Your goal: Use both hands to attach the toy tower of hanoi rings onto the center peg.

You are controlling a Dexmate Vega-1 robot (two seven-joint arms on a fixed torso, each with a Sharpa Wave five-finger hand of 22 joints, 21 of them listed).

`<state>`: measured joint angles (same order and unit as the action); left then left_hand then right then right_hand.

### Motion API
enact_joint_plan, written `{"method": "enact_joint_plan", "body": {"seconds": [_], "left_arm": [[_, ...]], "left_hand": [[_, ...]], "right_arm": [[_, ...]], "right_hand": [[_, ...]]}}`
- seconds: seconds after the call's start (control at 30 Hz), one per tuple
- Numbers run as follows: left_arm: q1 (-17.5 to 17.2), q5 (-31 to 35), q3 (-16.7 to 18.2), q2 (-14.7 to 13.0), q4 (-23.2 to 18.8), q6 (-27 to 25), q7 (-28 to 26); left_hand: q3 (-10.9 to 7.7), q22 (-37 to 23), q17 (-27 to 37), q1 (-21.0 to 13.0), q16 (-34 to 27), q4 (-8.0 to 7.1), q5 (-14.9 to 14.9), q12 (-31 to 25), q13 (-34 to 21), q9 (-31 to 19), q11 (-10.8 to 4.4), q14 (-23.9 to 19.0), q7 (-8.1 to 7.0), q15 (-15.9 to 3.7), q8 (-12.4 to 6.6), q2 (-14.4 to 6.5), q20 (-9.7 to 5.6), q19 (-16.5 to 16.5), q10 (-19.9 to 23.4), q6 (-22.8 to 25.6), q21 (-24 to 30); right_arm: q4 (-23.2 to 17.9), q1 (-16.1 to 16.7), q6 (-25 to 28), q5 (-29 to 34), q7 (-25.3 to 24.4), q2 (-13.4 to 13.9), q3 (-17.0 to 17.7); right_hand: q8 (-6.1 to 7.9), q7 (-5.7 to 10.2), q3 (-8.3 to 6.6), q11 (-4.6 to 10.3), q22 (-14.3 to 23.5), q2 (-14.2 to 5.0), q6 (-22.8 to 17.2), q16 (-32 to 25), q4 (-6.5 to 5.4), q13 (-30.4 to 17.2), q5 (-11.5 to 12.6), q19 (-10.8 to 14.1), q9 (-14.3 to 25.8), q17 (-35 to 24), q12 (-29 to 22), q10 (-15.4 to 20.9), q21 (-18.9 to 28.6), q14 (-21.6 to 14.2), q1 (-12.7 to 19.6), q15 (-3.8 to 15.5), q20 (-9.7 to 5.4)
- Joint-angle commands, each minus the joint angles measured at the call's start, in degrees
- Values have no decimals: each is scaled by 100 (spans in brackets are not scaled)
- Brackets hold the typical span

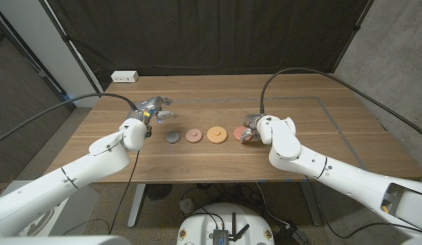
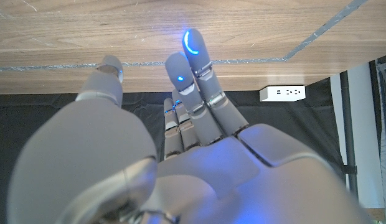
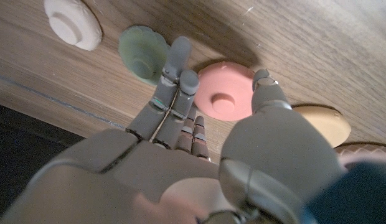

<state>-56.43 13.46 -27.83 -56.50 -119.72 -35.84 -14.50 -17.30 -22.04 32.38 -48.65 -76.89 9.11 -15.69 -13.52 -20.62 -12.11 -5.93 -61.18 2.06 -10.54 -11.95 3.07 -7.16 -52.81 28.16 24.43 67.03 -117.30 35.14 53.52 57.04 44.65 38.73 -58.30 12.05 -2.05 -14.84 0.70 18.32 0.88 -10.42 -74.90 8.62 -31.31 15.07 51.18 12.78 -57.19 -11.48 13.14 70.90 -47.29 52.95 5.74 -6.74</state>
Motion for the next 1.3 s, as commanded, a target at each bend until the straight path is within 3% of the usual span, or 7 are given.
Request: {"method": "enact_joint_plan", "body": {"seconds": [0.03,0.17,0.27,0.53,0.93,1.2,1.3], "left_arm": [[-38,-52,35,-4,40,58,-29],[-41,-60,33,-9,50,76,-24],[-43,-60,28,-14,52,77,-18],[-59,-67,30,-20,46,75,-22],[-56,-59,26,-20,23,72,-21],[-74,-65,31,-17,9,77,-30],[-75,-65,28,-15,7,75,-28]], "left_hand": [[23,18,3,-5,-29,3,-31,20,-26,-18,11,21,15,-194,26,-70,-482,26,35,32,64],[24,34,17,-3,-60,2,-32,23,-34,-19,11,5,11,-194,25,-73,-482,42,39,38,94],[24,49,-6,-3,-48,3,-34,26,-37,-19,4,25,12,-195,29,-76,-482,49,41,29,111],[23,68,7,-5,-88,6,-39,38,-43,-20,9,21,5,-195,29,-79,-481,65,45,35,184],[23,124,12,-1,-126,3,-42,46,-51,-20,1,8,15,-194,32,-89,-481,94,51,34,235],[21,134,-25,0,-101,2,-43,47,-54,-21,3,43,21,-194,31,-95,-481,100,57,38,266],[21,138,-26,0,-106,2,-44,46,-54,-21,3,41,18,-195,30,-96,-481,102,64,42,277]], "right_arm": [[41,-38,36,70,107,-29,-88],[114,-59,108,160,150,-87,-145],[247,-202,43,714,376,-51,-450],[334,-7,-117,827,335,-166,-244],[176,270,-352,933,457,-130,67],[202,383,-500,932,418,-178,235],[207,431,-537,902,353,-193,305]], "right_hand": [[12,-18,20,-3,-6,-64,17,-48,-1,-13,29,-21,2,-17,-39,76,51,-42,41,671,-545],[13,-21,24,5,-17,-69,19,-43,0,-12,32,-26,1,-6,-36,72,64,-31,42,670,-544],[14,-21,27,0,-36,-77,19,-56,1,-8,37,-32,0,-17,-35,74,80,-34,44,670,-543],[19,-6,54,1,-108,-85,21,-61,7,-8,45,-60,-4,17,-35,71,136,-20,48,672,-544],[24,-3,82,12,-159,-99,20,-69,3,-22,54,-80,-7,50,-53,111,222,-19,39,672,-542],[93,42,81,102,-220,-138,-161,-162,8,-57,70,-51,-6,-30,-140,345,316,-120,58,675,-543],[183,46,65,168,-235,-169,-415,-264,2,-81,81,-5,-5,-183,-212,566,397,-236,54,674,-543]]}}
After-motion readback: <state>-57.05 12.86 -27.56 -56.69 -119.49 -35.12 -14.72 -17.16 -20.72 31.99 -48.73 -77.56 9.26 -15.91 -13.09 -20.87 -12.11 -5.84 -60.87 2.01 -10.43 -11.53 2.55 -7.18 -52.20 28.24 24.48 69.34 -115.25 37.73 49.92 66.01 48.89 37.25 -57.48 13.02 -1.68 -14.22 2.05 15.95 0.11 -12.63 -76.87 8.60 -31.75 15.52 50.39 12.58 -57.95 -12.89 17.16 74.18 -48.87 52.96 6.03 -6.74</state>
